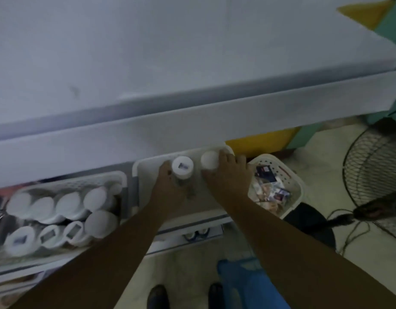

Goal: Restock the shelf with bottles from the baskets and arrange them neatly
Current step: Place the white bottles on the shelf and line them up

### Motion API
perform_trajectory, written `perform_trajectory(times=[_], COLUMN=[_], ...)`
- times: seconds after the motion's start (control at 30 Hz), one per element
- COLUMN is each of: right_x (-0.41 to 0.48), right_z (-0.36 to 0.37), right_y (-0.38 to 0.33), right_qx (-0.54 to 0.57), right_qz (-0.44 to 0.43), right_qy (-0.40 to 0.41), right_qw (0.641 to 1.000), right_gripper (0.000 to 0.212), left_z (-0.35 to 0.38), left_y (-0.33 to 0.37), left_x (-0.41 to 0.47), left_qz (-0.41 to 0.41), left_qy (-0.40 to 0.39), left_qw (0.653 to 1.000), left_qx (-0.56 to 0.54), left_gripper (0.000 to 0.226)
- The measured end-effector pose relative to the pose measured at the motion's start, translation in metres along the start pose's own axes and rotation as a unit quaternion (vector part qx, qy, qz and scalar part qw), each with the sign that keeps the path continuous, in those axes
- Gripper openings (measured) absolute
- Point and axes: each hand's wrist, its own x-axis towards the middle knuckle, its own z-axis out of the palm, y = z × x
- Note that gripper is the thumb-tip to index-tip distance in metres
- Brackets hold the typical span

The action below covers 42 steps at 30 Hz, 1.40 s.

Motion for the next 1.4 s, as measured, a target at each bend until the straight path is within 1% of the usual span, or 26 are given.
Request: perform_trajectory(times=[0.07, 0.13, 0.23, 0.3, 0.37, 0.43, 0.5, 0.53, 0.57, 0.63, 0.67, 0.7, 0.73, 0.77, 0.8, 0.83, 0.9, 0.97, 1.0, 1.03, 1.1, 1.17, 1.23, 1.3, 1.33, 1.4], right_x=[0.0, 0.002, 0.002, 0.001, 0.0, 0.002, 0.001, -0.002, -0.008, -0.028, -0.041, -0.057, -0.073, -0.091, -0.108, -0.126, -0.159, -0.19, -0.207, -0.222, -0.252, -0.28, -0.306, -0.327, -0.336, -0.352], right_z=[0.008, 0.011, 0.013, 0.011, 0.006, -0.002, -0.018, -0.029, -0.04, -0.063, -0.074, -0.086, -0.096, -0.107, -0.119, -0.132, -0.154, -0.176, -0.187, -0.198, -0.218, -0.234, -0.246, -0.253, -0.255, -0.256], right_y=[0.001, 0.001, -0.003, -0.004, -0.001, 0.003, 0.003, -0.001, -0.006, -0.023, -0.033, -0.043, -0.053, -0.063, -0.074, -0.085, -0.106, -0.132, -0.147, -0.163, -0.192, -0.218, -0.24, -0.257, -0.263, -0.275], right_qx=[-0.004, 0.012, 0.006, 0.007, 0.033, 0.084, 0.173, 0.242, 0.319, 0.444, 0.497, 0.562, 0.626, 0.676, 0.709, 0.726, 0.75, 0.769, 0.769, 0.761, 0.74, 0.727, 0.73, 0.742, 0.747, 0.754], right_qz=[-0.008, -0.001, 0.009, 0.003, -0.002, 0.016, 0.041, 0.046, 0.04, 0.026, 0.025, 0.024, 0.027, 0.035, 0.046, 0.052, 0.045, 0.028, 0.02, 0.012, -0.002, -0.035, -0.08, -0.109, -0.12, -0.142], right_qy=[0.034, 0.057, 0.088, 0.097, 0.082, 0.028, 0.0, -0.005, -0.009, -0.044, -0.08, -0.12, -0.155, -0.181, -0.201, -0.218, -0.253, -0.304, -0.334, -0.361, -0.395, -0.423, -0.436, -0.434, -0.431, -0.438], right_qw=[0.999, 0.998, 0.996, 0.995, 0.996, 0.996, 0.984, 0.969, 0.947, 0.895, 0.864, 0.818, 0.764, 0.713, 0.674, 0.65, 0.609, 0.562, 0.545, 0.539, 0.545, 0.54, 0.52, 0.5, 0.491, 0.468], right_gripper=[0.068, 0.066, 0.054, 0.048, 0.049, 0.056, 0.059, 0.057, 0.053, 0.047, 0.046, 0.046, 0.045, 0.04, 0.032, 0.022, 0.01, 0.017, 0.026, 0.036, 0.053, 0.067, 0.071, 0.071, 0.068, 0.055], left_z=[0.007, 0.013, 0.017, 0.014, 0.005, -0.011, -0.034, -0.046, -0.058, -0.079, -0.09, -0.1, -0.112, -0.125, -0.137, -0.15, -0.172, -0.193, -0.206, -0.218, -0.241, -0.263, -0.283, -0.3, -0.307, -0.32], left_y=[0.0, -0.001, 0.0, 0.003, 0.009, 0.017, 0.027, 0.032, 0.037, 0.044, 0.047, 0.049, 0.049, 0.05, 0.049, 0.048, 0.046, 0.046, 0.046, 0.045, 0.043, 0.037, 0.031, 0.024, 0.018, 0.008], left_x=[0.008, 0.014, 0.019, 0.017, 0.006, -0.011, -0.033, -0.045, -0.058, -0.087, -0.104, -0.122, -0.142, -0.162, -0.184, -0.207, -0.249, -0.289, -0.311, -0.33, -0.363, -0.392, -0.419, -0.444, -0.455, -0.473], left_qz=[0.02, 0.015, 0.024, 0.014, 0.009, 0.016, 0.016, 0.01, 0.002, -0.009, -0.013, -0.017, -0.027, -0.044, -0.056, -0.059, -0.043, -0.007, 0.012, 0.032, 0.069, 0.094, 0.12, 0.13, 0.127, 0.125], left_qy=[0.025, 0.047, 0.063, 0.07, 0.078, 0.091, 0.091, 0.082, 0.07, 0.05, 0.047, 0.046, 0.046, 0.043, 0.043, 0.046, 0.051, 0.039, 0.038, 0.041, 0.06, 0.093, 0.111, 0.12, 0.123, 0.123], left_qw=[0.999, 0.999, 0.998, 0.997, 0.995, 0.987, 0.983, 0.98, 0.971, 0.941, 0.923, 0.901, 0.878, 0.855, 0.834, 0.817, 0.801, 0.803, 0.808, 0.815, 0.83, 0.832, 0.823, 0.807, 0.793, 0.77], left_qx=[0.014, 0.01, 0.006, -0.015, -0.067, -0.134, -0.159, -0.183, -0.227, -0.335, -0.383, -0.43, -0.475, -0.515, -0.547, -0.571, -0.595, -0.594, -0.588, -0.576, -0.551, -0.539, -0.544, -0.564, -0.583, -0.614], left_gripper=[0.07, 0.068, 0.057, 0.05, 0.049, 0.048, 0.045, 0.041, 0.036, 0.028, 0.03, 0.035, 0.039, 0.042, 0.042, 0.042, 0.044, 0.05, 0.051, 0.049, 0.053, 0.056, 0.056, 0.064, 0.06, 0.049])
